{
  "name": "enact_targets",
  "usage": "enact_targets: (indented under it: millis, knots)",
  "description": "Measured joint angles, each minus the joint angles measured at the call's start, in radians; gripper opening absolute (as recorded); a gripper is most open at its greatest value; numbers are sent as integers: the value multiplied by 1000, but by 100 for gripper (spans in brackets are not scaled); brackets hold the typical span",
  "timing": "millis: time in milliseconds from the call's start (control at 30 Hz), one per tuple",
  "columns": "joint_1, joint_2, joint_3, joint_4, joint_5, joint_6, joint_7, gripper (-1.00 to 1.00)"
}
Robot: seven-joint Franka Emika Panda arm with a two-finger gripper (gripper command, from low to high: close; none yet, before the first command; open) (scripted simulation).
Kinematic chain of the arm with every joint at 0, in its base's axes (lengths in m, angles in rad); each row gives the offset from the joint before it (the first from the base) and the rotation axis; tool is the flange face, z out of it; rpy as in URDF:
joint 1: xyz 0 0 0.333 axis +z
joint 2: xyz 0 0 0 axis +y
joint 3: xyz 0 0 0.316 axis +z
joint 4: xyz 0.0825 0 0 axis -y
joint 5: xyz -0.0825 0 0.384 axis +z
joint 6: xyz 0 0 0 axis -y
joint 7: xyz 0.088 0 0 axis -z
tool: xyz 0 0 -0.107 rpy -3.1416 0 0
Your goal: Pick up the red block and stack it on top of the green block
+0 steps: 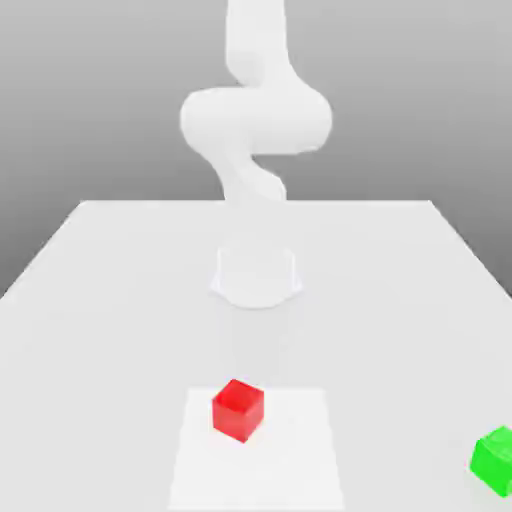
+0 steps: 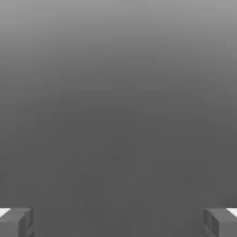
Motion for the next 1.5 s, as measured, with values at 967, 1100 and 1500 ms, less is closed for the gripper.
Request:
enact_targets:
  millis: [967,1100,1500]
  knots:
    - [234,776,-269,-445,33,509,-1017,0]
    - [219,840,-235,-433,115,560,-1078,0]
    - [119,963,-98,-422,261,654,-1181,-100]
